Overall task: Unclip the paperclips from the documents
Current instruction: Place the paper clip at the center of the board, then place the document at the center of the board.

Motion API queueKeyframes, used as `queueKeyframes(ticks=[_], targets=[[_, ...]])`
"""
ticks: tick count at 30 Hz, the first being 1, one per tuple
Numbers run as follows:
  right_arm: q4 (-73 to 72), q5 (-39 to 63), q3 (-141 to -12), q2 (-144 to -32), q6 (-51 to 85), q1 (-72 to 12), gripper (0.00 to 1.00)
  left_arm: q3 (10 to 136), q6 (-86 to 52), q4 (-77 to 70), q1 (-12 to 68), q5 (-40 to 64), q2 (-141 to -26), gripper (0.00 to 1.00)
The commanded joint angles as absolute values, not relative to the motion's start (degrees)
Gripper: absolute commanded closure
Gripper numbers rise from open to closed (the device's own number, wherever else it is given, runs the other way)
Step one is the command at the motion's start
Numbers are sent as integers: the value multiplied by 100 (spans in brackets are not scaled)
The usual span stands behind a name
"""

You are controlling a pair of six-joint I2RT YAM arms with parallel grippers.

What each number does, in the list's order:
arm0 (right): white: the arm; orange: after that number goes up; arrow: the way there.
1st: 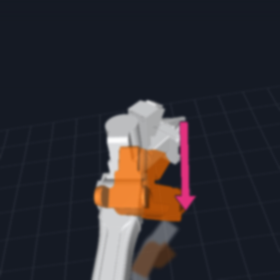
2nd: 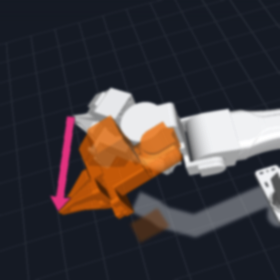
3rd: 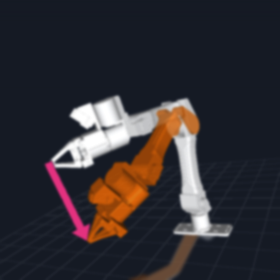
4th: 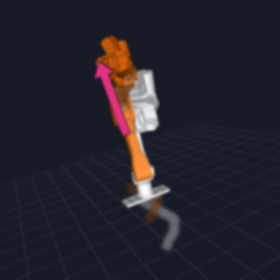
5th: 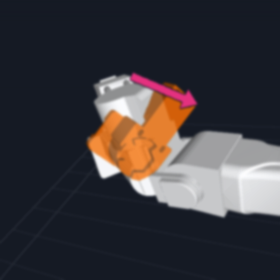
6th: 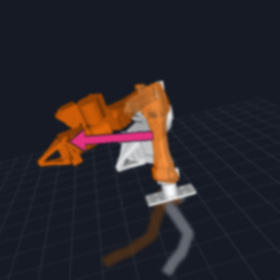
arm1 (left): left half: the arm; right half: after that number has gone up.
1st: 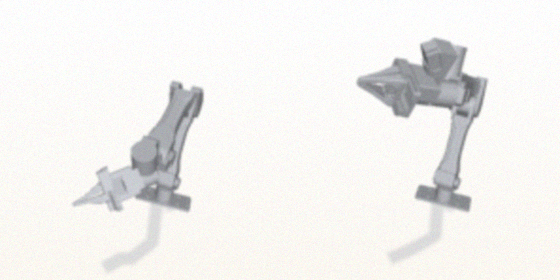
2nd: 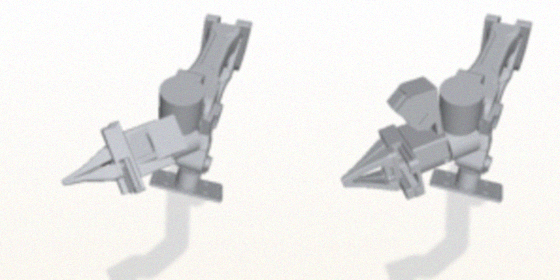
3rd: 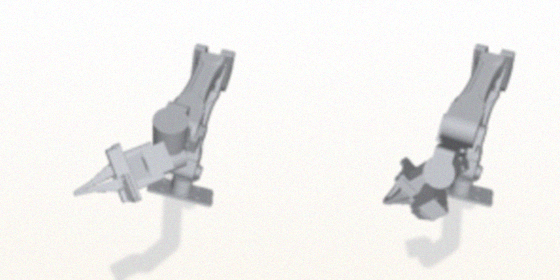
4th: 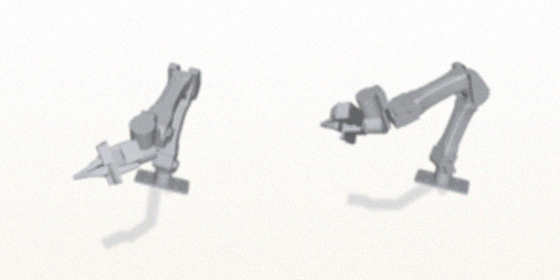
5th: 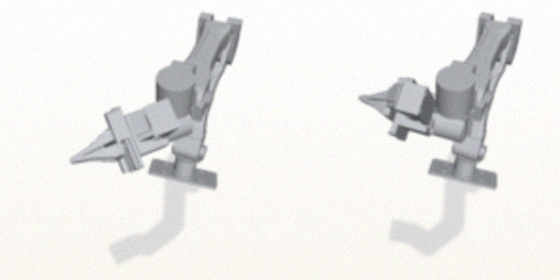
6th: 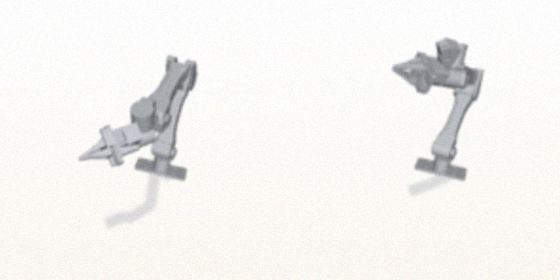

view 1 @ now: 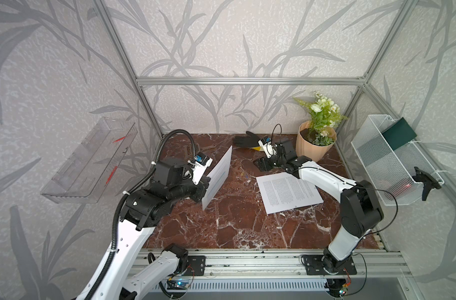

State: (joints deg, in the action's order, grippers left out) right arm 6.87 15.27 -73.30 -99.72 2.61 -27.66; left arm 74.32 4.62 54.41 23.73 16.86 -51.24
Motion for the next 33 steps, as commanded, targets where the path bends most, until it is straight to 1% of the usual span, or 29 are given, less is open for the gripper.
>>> queueKeyframes(ticks=[1,4,7,10,15,18,23,24,27,28,33], targets=[[650,1791,-7238,-10027,448,-2795,25,7076,-378,4785,2338,2129,-4964,100],[896,1785,-7260,-10067,441,-2793,25,6236,-85,4382,2119,1679,-4817,100],[1164,1699,-7279,-10054,394,-2792,25,5534,577,4474,1570,1866,-4972,100],[1519,1685,-7405,-10059,285,-2794,26,5256,1286,4646,1088,1468,-5189,100],[1934,1636,-7617,-10114,194,-2786,25,5667,2559,4988,941,354,-6237,100],[2087,1636,-7754,-10180,227,-2786,26,5509,3270,4435,916,29,-6733,100],[2470,1542,-7973,-10302,272,-2785,26,5452,3512,3188,577,-217,-7745,100],[2586,1445,-8009,-10323,280,-2784,25,5477,3621,3013,518,-276,-7954,100],[3206,459,-8212,-10459,865,-2786,25,5621,4123,2427,460,-782,-8698,100],[3475,284,-8315,-10513,975,-2778,25,5710,4310,2241,417,-956,-8989,100],[4318,84,-8612,-10699,1351,-2777,23,6309,4805,1483,203,-1296,-10099,100]])
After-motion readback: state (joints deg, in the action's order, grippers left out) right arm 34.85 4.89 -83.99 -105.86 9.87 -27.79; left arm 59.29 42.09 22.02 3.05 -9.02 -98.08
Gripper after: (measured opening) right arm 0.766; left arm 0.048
